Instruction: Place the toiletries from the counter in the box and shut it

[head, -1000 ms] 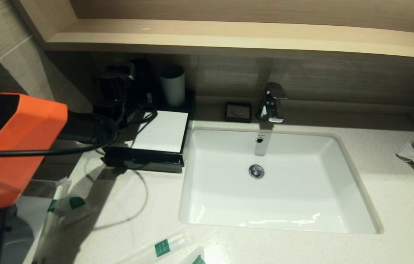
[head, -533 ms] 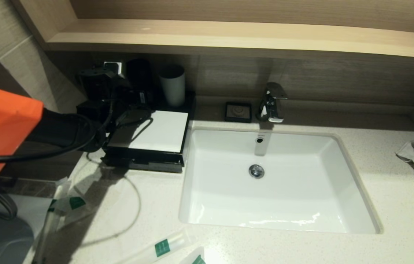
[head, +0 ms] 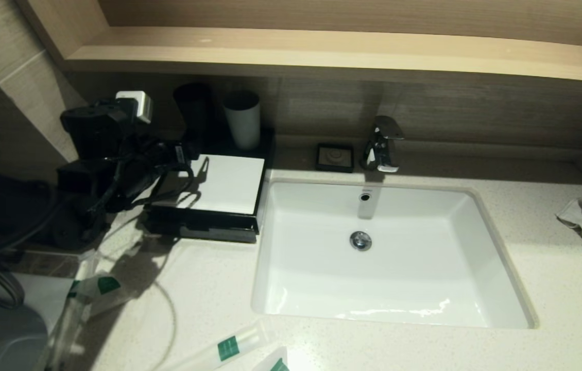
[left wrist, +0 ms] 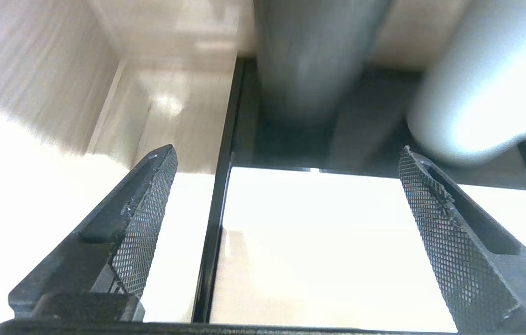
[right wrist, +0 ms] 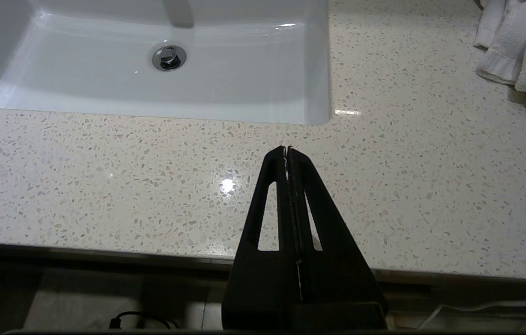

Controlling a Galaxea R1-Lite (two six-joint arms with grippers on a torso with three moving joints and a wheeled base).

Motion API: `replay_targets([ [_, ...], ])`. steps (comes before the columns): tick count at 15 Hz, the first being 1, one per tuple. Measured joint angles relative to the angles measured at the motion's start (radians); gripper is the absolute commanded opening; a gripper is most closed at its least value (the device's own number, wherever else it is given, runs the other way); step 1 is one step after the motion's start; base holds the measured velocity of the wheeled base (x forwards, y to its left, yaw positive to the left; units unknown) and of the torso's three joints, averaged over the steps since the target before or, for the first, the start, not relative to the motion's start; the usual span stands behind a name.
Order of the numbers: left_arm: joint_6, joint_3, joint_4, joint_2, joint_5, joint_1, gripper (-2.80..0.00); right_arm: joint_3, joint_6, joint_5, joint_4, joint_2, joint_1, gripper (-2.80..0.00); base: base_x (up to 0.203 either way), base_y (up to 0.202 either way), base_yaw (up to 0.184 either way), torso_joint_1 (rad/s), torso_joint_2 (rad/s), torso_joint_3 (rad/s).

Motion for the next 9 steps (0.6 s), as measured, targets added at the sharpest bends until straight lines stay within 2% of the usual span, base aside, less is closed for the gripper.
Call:
replay_targets([
  [5, -0.012, 0.234, 0.012, -0.225, 0.003, -0.005, 0.00, 0.000, 0.000, 0.000, 0.000, 0.000, 0.000, -2.80, 0.000, 0.000, 0.000, 0.000, 0.00, 0.000],
  [6, -0.011, 0.277, 0.030, -0.270, 0.005, -0.005, -2.80, 0.000, 0.000, 0.000, 0.000, 0.000, 0.000, -2.80, 0.000, 0.000, 0.000, 0.000, 0.00, 0.000],
  [9, -0.012, 0.374, 0.108, -0.399, 0.008, -0.003, -2.80, 0.000, 0.000, 0.000, 0.000, 0.000, 0.000, -2.80, 0.000, 0.000, 0.000, 0.000, 0.00, 0.000],
])
